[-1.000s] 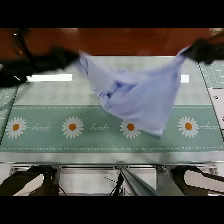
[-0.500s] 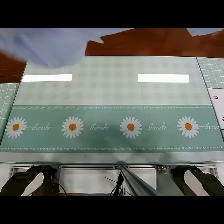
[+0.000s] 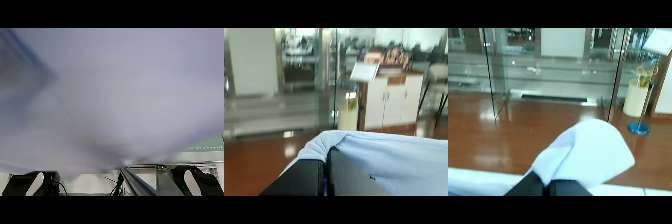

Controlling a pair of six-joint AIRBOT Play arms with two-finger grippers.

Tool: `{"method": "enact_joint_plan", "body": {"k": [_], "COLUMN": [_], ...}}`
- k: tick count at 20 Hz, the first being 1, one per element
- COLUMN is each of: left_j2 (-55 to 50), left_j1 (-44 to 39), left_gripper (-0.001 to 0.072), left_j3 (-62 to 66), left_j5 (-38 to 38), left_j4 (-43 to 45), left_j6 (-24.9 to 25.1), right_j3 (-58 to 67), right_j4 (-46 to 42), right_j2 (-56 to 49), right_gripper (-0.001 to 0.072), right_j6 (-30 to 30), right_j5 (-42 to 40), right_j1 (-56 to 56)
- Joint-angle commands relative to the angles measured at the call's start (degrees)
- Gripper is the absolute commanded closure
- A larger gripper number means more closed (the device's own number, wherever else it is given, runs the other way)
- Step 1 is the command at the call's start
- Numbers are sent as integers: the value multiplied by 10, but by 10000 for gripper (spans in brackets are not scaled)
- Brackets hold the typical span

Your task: Fold the shirts.

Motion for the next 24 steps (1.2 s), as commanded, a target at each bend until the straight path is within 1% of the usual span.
{"method": "enact_joint_plan", "body": {"k": [1,4,6,7,8,10,12,14,16,17,19,21,23,24], "left_j2": [9,7,3,-4,-12,-45,-108,-190,-271,-308,-379,-429,-465,-478], "left_j1": [1,0,0,0,0,0,-2,-14,-34,-43,-60,-71,-75,-75], "left_gripper": [683,682,682,682,682,682,682,682,682,682,682,682,681,681], "left_j3": [-35,-130,-220,-271,-320,-412,-464,-470,-466,-458,-436,-423,-419,-419], "left_j5": [-107,-136,-129,-111,-73,54,159,234,342,382,437,466,472,470], "left_j4": [15,12,12,12,13,3,-53,-83,-98,-114,-139,-139,-145,-155], "left_j6": [-18,-27,-31,-31,-24,-25,-24,-23,-25,-25,-25,-25,-25,-25], "right_j3": [-69,-183,-279,-329,-380,-455,-493,-501,-497,-483,-442,-387,-319,-282], "right_j4": [0,25,57,68,86,121,153,196,240,252,285,310,334,339], "right_j2": [28,39,38,38,32,0,-63,-149,-242,-294,-394,-492,-581,-622], "right_gripper": [691,691,691,691,691,691,691,691,691,691,691,691,691,691], "right_j6": [7,7,-2,-8,-21,-63,-95,-144,-198,-204,-211,-209,-178,-146], "right_j5": [38,42,26,10,-13,-73,-123,-170,-284,-330,-365,-382,-373,-361], "right_j1": [0,0,0,0,0,0,0,1,14,22,38,55,59,59]}}
